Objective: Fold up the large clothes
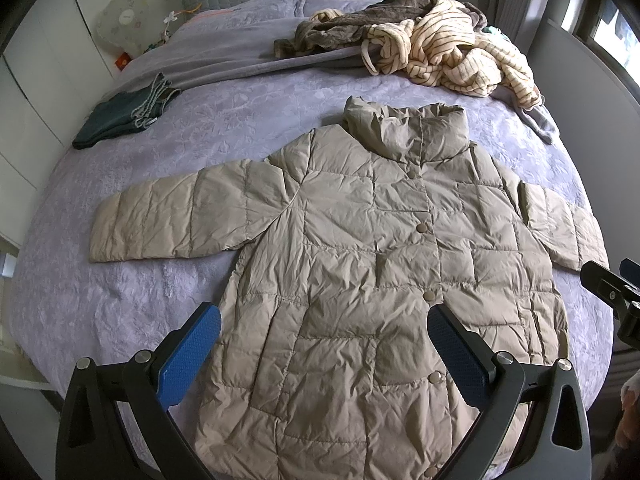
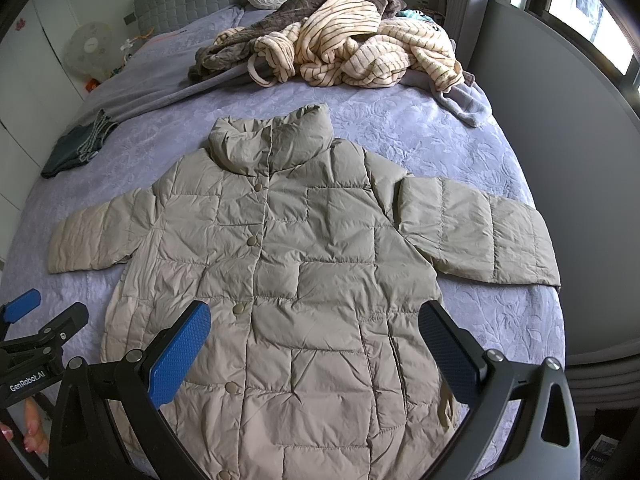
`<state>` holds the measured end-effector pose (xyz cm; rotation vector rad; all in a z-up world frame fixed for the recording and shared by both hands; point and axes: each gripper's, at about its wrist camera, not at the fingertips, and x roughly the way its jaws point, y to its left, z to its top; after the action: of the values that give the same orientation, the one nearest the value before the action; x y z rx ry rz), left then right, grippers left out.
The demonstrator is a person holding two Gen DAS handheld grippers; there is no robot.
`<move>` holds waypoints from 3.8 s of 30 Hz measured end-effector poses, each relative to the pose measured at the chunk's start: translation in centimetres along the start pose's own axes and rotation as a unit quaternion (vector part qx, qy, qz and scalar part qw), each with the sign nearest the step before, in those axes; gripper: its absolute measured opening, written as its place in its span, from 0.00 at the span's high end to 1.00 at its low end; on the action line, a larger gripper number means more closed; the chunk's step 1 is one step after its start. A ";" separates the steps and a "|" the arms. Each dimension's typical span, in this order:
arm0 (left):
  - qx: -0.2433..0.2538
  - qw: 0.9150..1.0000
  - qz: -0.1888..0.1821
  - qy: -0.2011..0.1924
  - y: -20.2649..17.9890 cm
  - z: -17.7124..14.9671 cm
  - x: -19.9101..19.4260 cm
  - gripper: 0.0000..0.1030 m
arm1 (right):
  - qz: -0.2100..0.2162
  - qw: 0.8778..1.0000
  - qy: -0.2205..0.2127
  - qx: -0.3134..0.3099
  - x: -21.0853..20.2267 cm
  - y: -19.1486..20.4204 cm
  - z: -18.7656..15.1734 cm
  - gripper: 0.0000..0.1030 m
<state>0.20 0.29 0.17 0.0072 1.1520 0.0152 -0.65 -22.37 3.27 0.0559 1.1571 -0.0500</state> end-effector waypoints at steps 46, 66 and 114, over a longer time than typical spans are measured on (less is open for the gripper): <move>-0.171 0.975 -0.128 0.066 17.5 -0.7 14.3 0.00 | 0.135 0.986 0.099 -0.007 10.0 10.4 -2.3 0.00; -0.360 0.925 -0.116 -0.037 38.0 4.2 26.0 0.91 | 0.205 0.976 0.075 0.023 19.2 20.9 0.6 0.00; 0.157 0.970 -0.145 -0.113 0.3 4.9 14.2 0.00 | 0.160 0.981 0.038 0.102 17.8 -0.3 -0.8 0.80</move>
<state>10.48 0.80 -10.79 0.1179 0.9096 -0.4191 5.71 -22.80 -13.38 0.4288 1.2037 0.1199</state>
